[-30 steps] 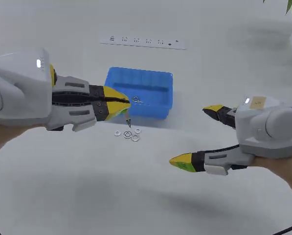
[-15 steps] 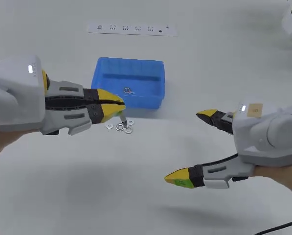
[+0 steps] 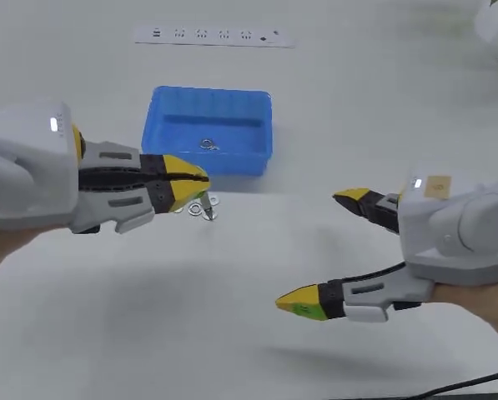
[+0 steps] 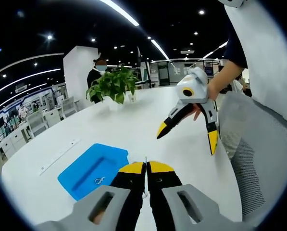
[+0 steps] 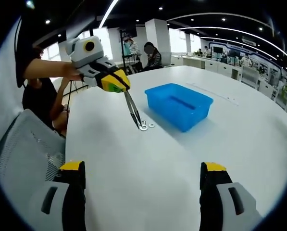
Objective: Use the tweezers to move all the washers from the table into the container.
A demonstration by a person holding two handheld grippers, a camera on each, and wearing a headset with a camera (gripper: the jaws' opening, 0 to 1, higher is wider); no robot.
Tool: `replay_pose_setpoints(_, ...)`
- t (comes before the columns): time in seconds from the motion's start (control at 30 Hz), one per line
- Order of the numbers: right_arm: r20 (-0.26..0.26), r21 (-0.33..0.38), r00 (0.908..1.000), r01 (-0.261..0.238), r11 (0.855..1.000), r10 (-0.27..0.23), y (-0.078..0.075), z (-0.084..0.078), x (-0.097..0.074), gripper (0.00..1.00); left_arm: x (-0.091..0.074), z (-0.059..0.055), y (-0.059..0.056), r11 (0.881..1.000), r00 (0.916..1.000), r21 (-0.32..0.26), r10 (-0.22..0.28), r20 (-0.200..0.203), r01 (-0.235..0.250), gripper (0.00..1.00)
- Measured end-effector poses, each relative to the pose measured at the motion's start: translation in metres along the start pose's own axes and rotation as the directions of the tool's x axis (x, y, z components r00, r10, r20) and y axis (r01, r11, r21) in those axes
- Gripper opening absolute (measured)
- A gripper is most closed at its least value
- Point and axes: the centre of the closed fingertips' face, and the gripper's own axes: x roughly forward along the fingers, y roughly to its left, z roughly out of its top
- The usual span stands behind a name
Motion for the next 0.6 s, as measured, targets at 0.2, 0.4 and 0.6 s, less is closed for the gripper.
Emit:
replay_pose_setpoints(0.2, -0.004, 0.008, 0.9999, -0.01, 1.0, 0.01, 0.0037, -0.0008, 0.0017, 1.0, 0.0015, -0.0013, 0.0021, 1.0, 1.0, 0.001, 0.001, -0.001, -0.001, 0.05)
replay_pose_setpoints(0.4, 0.001, 0.016, 1.0, -0.009, 1.0, 0.009, 0.0042, 0.0017, 0.0029, 1.0, 0.0012, -0.0074, 0.0016, 1.0, 0.9997, 0.003, -0.011, -0.023, 0.011, 0.05)
replay_pose_setpoints(0.6, 0.007, 0.018, 0.9999, -0.012, 1.0, 0.012, 0.0041, 0.005, 0.0055, 1.0, -0.0016, -0.0069, 0.0032, 1.0, 0.9997, -0.02, -0.007, -0.022, 0.006, 0.05)
